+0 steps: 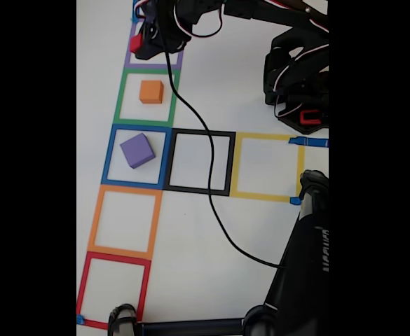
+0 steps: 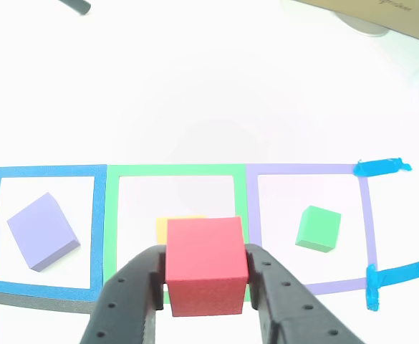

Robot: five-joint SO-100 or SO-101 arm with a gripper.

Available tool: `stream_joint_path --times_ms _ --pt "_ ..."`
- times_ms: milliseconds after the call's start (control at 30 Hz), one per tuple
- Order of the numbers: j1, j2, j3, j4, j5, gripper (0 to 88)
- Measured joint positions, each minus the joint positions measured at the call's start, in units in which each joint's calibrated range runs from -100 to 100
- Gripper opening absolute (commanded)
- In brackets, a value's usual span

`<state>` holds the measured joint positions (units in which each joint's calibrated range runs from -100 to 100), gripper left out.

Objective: Tower of hanoi

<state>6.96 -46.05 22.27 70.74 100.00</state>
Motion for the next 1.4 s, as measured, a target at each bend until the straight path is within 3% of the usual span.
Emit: stream_joint_path --times_ms 200,400,533,833,1400 --pt "6.4 2.6 -17.0 12.7 0.0 2.8" --pt "15.2 2.2 -9.6 10.8 0.0 3.2" --pt "19.0 0.3 5.0 -0.4 0.0 3.3" --pt "26.2 2.4 35.9 -36.9 -0.4 3.3" --pt "26.2 28.5 43.4 -82.5 -0.4 3.8"
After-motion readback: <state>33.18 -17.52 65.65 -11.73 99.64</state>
